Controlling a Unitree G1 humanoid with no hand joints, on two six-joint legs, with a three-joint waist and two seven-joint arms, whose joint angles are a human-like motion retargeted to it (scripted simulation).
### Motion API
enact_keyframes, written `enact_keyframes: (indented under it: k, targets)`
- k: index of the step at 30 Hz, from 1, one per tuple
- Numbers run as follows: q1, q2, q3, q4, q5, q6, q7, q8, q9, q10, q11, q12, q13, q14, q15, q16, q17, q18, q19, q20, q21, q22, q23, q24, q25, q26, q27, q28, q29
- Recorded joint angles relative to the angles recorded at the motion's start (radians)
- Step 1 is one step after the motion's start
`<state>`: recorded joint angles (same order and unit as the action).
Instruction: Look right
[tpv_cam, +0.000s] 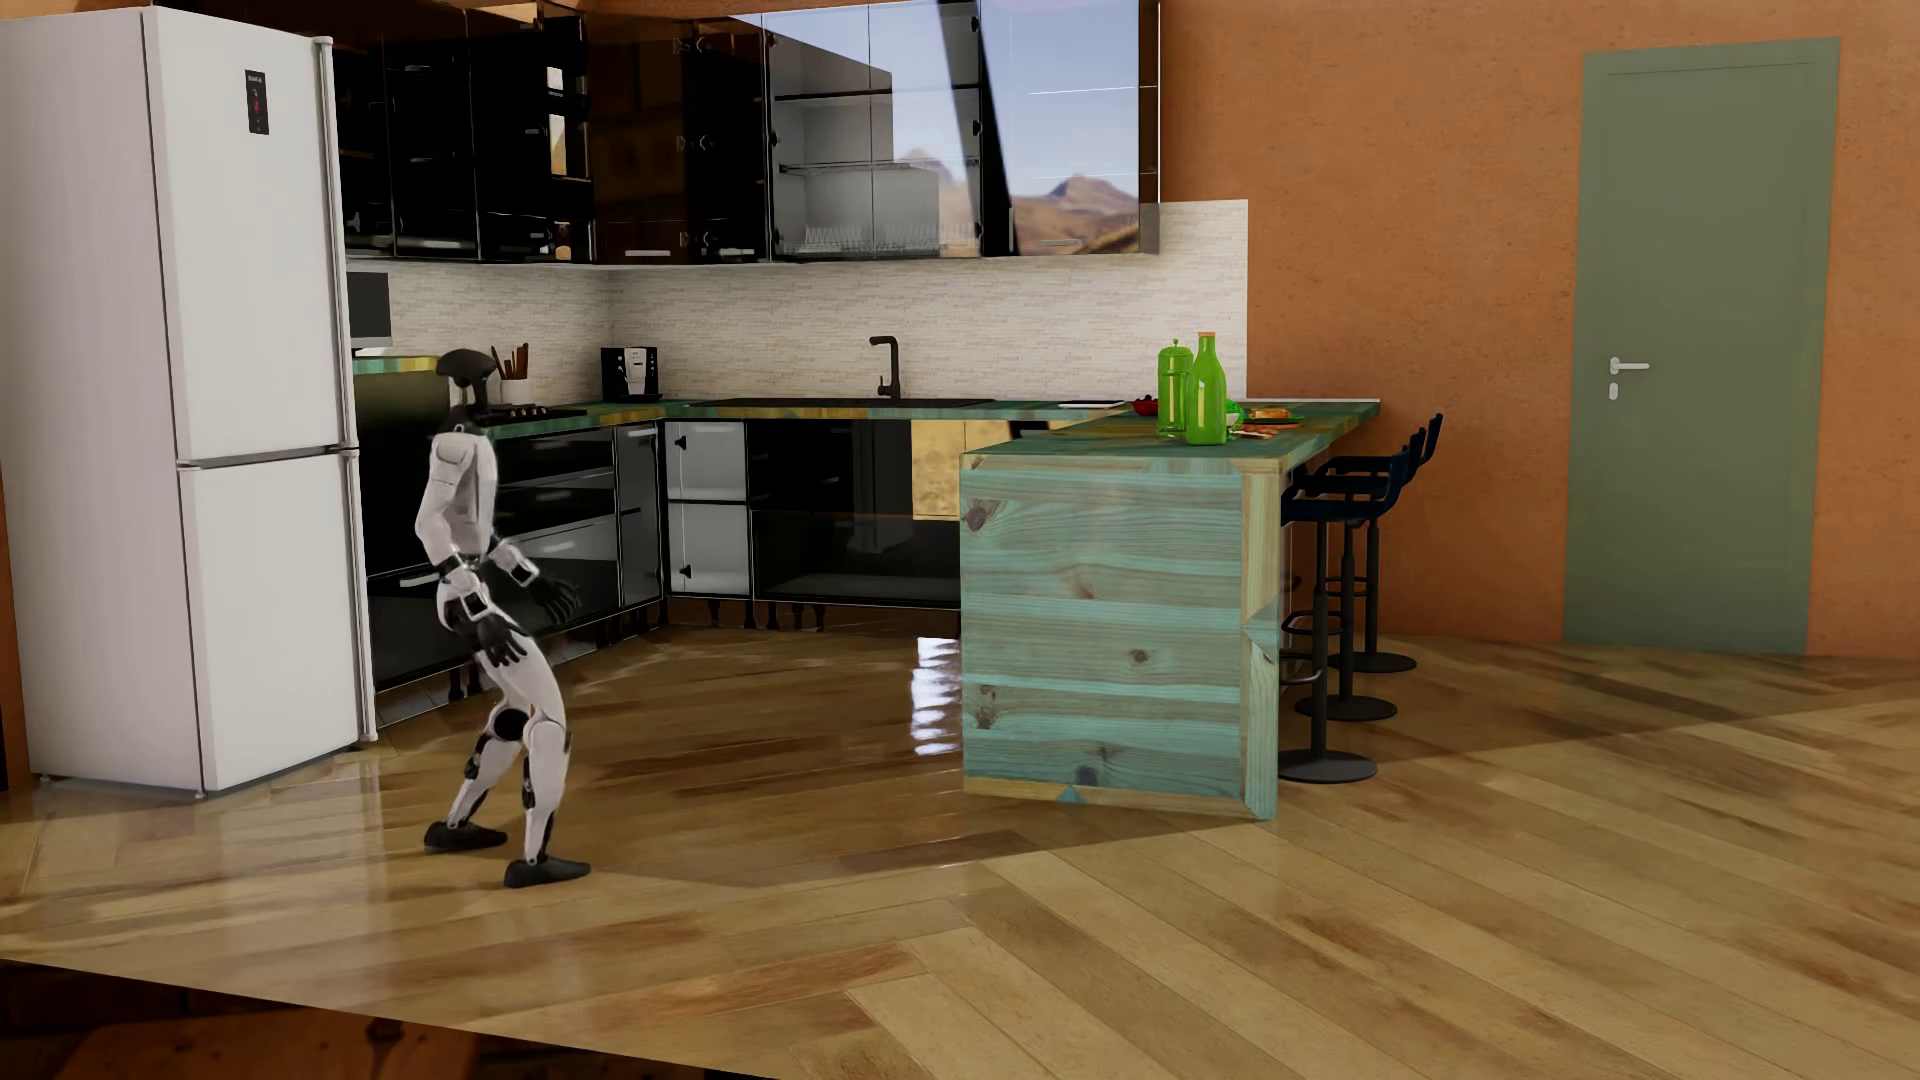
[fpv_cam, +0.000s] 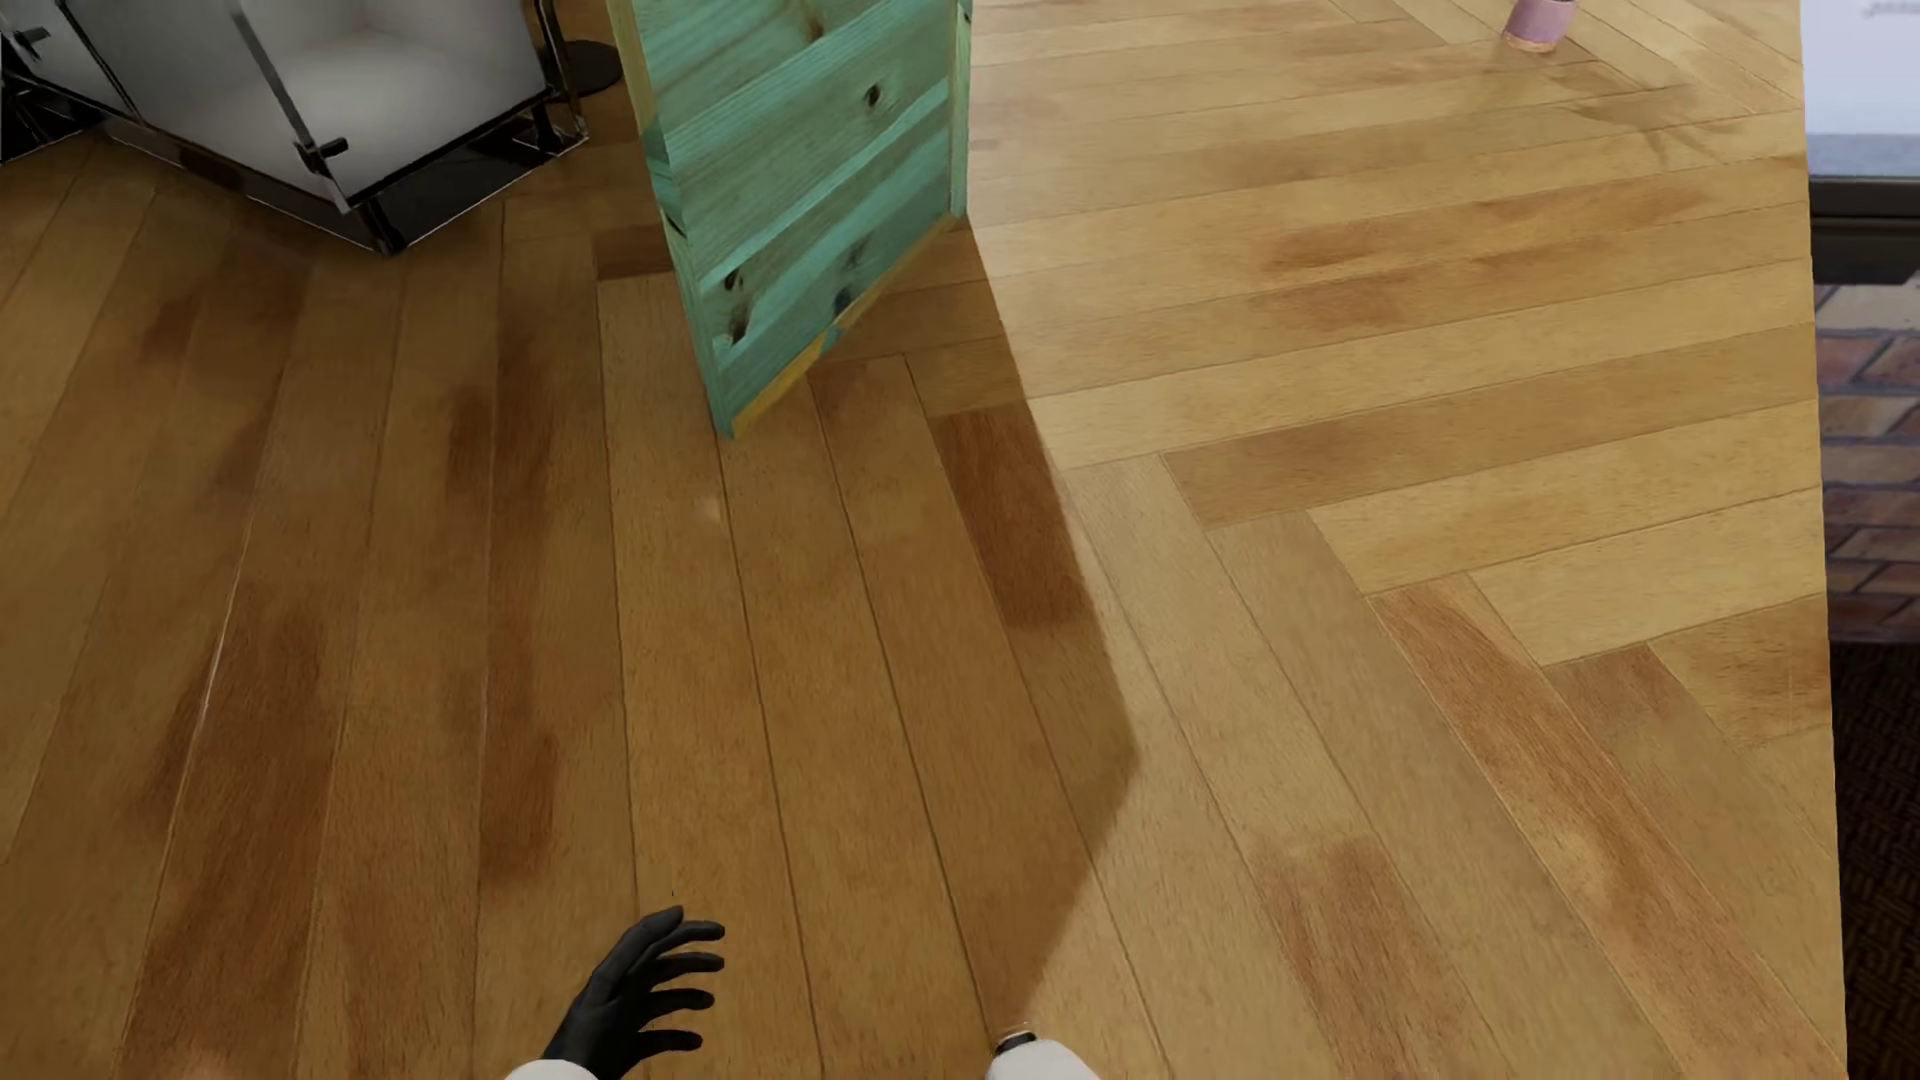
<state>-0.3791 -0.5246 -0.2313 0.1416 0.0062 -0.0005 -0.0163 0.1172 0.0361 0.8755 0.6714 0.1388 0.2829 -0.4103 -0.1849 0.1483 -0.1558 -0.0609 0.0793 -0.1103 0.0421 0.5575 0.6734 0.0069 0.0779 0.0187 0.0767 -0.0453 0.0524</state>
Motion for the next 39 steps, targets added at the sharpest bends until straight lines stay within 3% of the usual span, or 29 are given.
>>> enact_keyframes:
  k: [1,2,3,5,6,7,8,9,10,11,12,13,15,16,17,18,20,21,23,24,26,27,28,29,30,32,35,38,39]
  targets:
    - [0.028,-0.008,-0.019,-0.001,0.018,0.021,-0.025,0.006,-0.014,-0.076,-0.024,0.032,0.014,-0.048,-0.002,0.014,0.002,0.025,0.002,-0.006,-0.003,0.015,-0.024,0.009,0.009,-0.001,0.003,-0.007,-0.003]
    - [0.087,-0.011,-0.075,0.000,0.005,0.006,-0.007,-0.012,-0.014,-0.174,-0.019,0.070,-0.009,-0.043,-0.044,0.044,0.034,-0.059,-0.079,0.033,-0.016,0.051,-0.029,0.017,0.010,0.007,0.009,-0.022,-0.034]
    - [0.096,-0.023,-0.085,0.013,-0.012,-0.004,0.021,-0.044,-0.010,-0.174,-0.004,0.064,-0.006,-0.046,-0.094,0.056,0.042,-0.104,-0.092,0.034,-0.004,0.037,-0.064,0.021,0.003,0.047,0.021,-0.026,-0.055]
    - [0.110,-0.065,-0.031,0.014,-0.059,-0.051,0.064,-0.097,-0.010,-0.141,0.128,-0.016,0.025,-0.074,-0.241,0.044,0.036,-0.041,-0.191,0.019,0.010,0.041,-0.045,0.027,-0.012,0.091,0.017,-0.018,-0.063]
    - [0.034,-0.075,0.006,0.019,-0.067,-0.063,0.055,-0.086,0.001,0.026,0.131,-0.033,-0.006,-0.044,-0.152,0.043,-0.002,-0.046,-0.022,0.023,0.033,0.001,0.003,0.023,-0.022,0.085,0.019,-0.006,-0.046]
    - [-0.050,-0.076,0.042,0.002,-0.049,-0.057,0.010,-0.060,0.001,0.173,0.090,-0.043,-0.010,0.026,-0.006,0.038,-0.034,-0.048,-0.013,0.020,0.031,-0.010,0.031,0.022,-0.018,0.072,0.014,0.007,-0.025]
    - [-0.100,-0.085,0.068,-0.024,-0.015,-0.021,-0.040,-0.040,-0.013,0.197,0.040,-0.028,0.005,0.042,0.039,0.020,-0.036,-0.035,-0.018,0.029,0.022,0.007,0.018,0.034,0.005,0.049,0.009,0.015,-0.012]
    - [-0.049,-0.081,0.033,-0.024,0.009,0.011,-0.063,-0.041,-0.014,-0.003,0.031,0.012,0.039,-0.047,-0.016,0.036,0.014,-0.036,-0.012,0.044,-0.020,0.041,-0.030,0.049,0.030,0.028,-0.011,0.012,-0.036]
    - [0.007,-0.073,-0.017,-0.013,-0.001,-0.008,-0.027,-0.063,0.001,-0.062,0.111,0.030,0.013,-0.058,-0.135,0.063,0.028,-0.096,-0.080,0.062,0.002,0.095,-0.024,0.055,0.042,0.023,-0.038,0.008,-0.082]
    - [0.013,-0.079,-0.025,-0.007,-0.026,-0.023,-0.001,-0.103,-0.001,-0.047,0.259,0.019,0.007,-0.070,-0.225,0.069,0.020,-0.117,-0.144,0.059,0.011,0.073,-0.031,0.048,0.034,0.058,-0.057,0.009,-0.102]
    - [0.005,-0.044,-0.006,-0.009,-0.047,-0.040,0.019,-0.115,-0.020,-0.026,0.336,0.003,0.006,-0.087,-0.293,0.062,0.001,-0.065,-0.152,0.046,0.005,0.053,-0.023,0.037,0.011,0.073,-0.062,0.014,-0.097]
    - [-0.019,0.026,0.030,-0.018,-0.072,-0.062,0.036,-0.101,-0.035,0.035,0.283,-0.023,0.000,-0.095,-0.312,0.040,-0.031,-0.042,-0.046,0.031,0.020,0.055,-0.010,0.025,-0.011,0.067,-0.060,0.025,-0.081]
    - [-0.085,0.033,0.071,-0.013,-0.031,-0.037,0.007,-0.059,-0.018,0.171,0.247,0.010,-0.034,0.024,-0.269,-0.007,-0.024,-0.077,-0.043,0.016,0.018,0.020,-0.022,0.003,-0.029,0.038,-0.042,0.058,-0.047]
    - [-0.083,0.046,0.068,-0.018,-0.013,-0.009,-0.020,-0.050,-0.018,0.136,0.198,0.030,-0.029,0.041,-0.240,0.006,-0.011,-0.089,-0.044,0.026,0.005,0.019,-0.020,0.000,-0.029,0.036,-0.042,0.067,-0.030]
    - [-0.032,0.057,0.052,-0.020,0.003,0.021,-0.039,-0.041,-0.020,-0.044,0.153,0.051,-0.011,-0.018,-0.215,0.026,0.010,-0.097,-0.042,0.057,0.010,0.018,-0.040,0.004,-0.021,0.039,-0.041,0.070,-0.020]
    - [0.002,0.065,0.014,-0.017,0.005,0.029,-0.023,-0.031,-0.010,-0.108,0.132,0.062,-0.028,-0.023,-0.202,0.045,0.019,-0.065,-0.041,0.082,0.014,0.051,-0.043,0.004,-0.005,0.025,-0.032,0.077,-0.009]
    - [0.020,0.060,0.014,-0.010,0.003,0.029,0.007,-0.018,0.013,-0.121,0.134,0.065,-0.052,-0.023,-0.196,0.040,-0.001,-0.067,-0.039,0.065,-0.014,0.022,-0.018,-0.010,0.018,0.022,-0.025,0.095,0.010]
    - [0.015,0.062,0.016,-0.002,0.011,0.026,0.009,-0.014,0.024,-0.104,0.131,0.064,-0.050,-0.016,-0.192,0.019,0.000,-0.071,-0.042,0.051,-0.013,0.005,-0.021,-0.020,0.005,0.023,-0.017,0.099,0.002]
    - [-0.068,0.075,0.033,-0.001,0.025,0.007,0.001,0.012,0.055,0.065,0.107,-0.006,-0.029,0.119,-0.166,0.014,0.009,-0.064,-0.044,0.023,0.006,-0.022,0.001,-0.030,-0.033,0.064,-0.009,0.088,-0.028]
    - [-0.083,0.082,0.027,-0.012,0.032,0.009,-0.015,0.027,0.048,0.069,0.079,-0.012,-0.018,0.153,-0.147,0.015,-0.006,-0.049,-0.042,0.028,0.009,-0.006,-0.005,-0.027,-0.039,0.047,-0.006,0.076,-0.042]
    - [-0.029,0.084,-0.009,-0.019,0.063,0.044,-0.042,0.037,0.015,-0.156,0.031,0.028,-0.016,0.054,-0.117,0.037,0.019,0.002,-0.040,0.064,-0.021,0.040,-0.036,-0.010,-0.050,-0.017,0.006,0.048,-0.069]
    - [-0.020,0.070,-0.023,-0.013,0.038,0.026,-0.025,0.013,0.003,-0.166,0.041,0.039,-0.037,0.058,-0.114,0.071,0.011,-0.079,-0.036,0.070,0.022,0.037,-0.017,-0.008,-0.045,-0.018,0.003,0.037,-0.066]
    - [-0.018,0.073,-0.017,-0.004,0.021,0.025,-0.017,-0.011,0.001,-0.154,0.030,0.020,-0.049,0.051,-0.102,0.055,-0.006,-0.117,-0.031,0.061,0.008,0.026,0.004,-0.008,-0.038,0.000,0.001,0.032,-0.049]
    - [0.000,0.079,-0.029,0.000,0.012,0.009,-0.001,-0.016,-0.005,-0.166,0.023,0.044,-0.063,0.053,-0.095,0.044,0.012,-0.103,-0.030,0.044,0.008,0.007,-0.014,-0.012,-0.027,-0.003,0.013,0.028,-0.037]
    - [0.005,0.072,-0.020,0.006,0.005,-0.006,0.012,-0.027,-0.014,-0.161,0.034,0.040,-0.058,0.048,-0.096,0.025,0.030,-0.055,-0.029,0.034,0.017,0.021,-0.014,-0.020,-0.018,0.003,0.017,0.019,-0.023]
    - [0.006,0.073,-0.014,0.019,0.012,-0.018,0.023,-0.024,-0.020,-0.159,0.018,0.039,-0.054,0.047,-0.080,0.016,0.013,-0.058,-0.027,0.019,0.010,-0.006,-0.006,-0.035,-0.013,0.038,0.030,-0.011,0.014]
    - [0.009,0.064,-0.053,0.039,0.007,-0.024,0.050,-0.031,-0.021,-0.156,-0.012,0.067,-0.022,0.043,-0.042,0.034,0.017,-0.058,-0.020,0.028,-0.008,-0.022,-0.009,-0.038,-0.026,0.054,0.039,-0.034,0.001]
    - [0.026,0.065,-0.101,0.051,0.003,-0.007,0.067,-0.049,-0.028,-0.193,-0.067,0.050,-0.004,0.051,-0.058,0.045,0.007,-0.051,-0.021,0.025,-0.017,0.031,-0.021,-0.013,-0.031,0.033,0.090,-0.052,-0.031]
    - [0.049,0.065,-0.076,0.050,-0.016,-0.023,0.079,-0.072,-0.019,-0.210,-0.029,0.010,0.012,0.057,-0.142,0.051,0.011,-0.050,-0.086,0.035,-0.010,0.036,-0.025,0.002,-0.041,0.034,0.108,-0.063,-0.039]
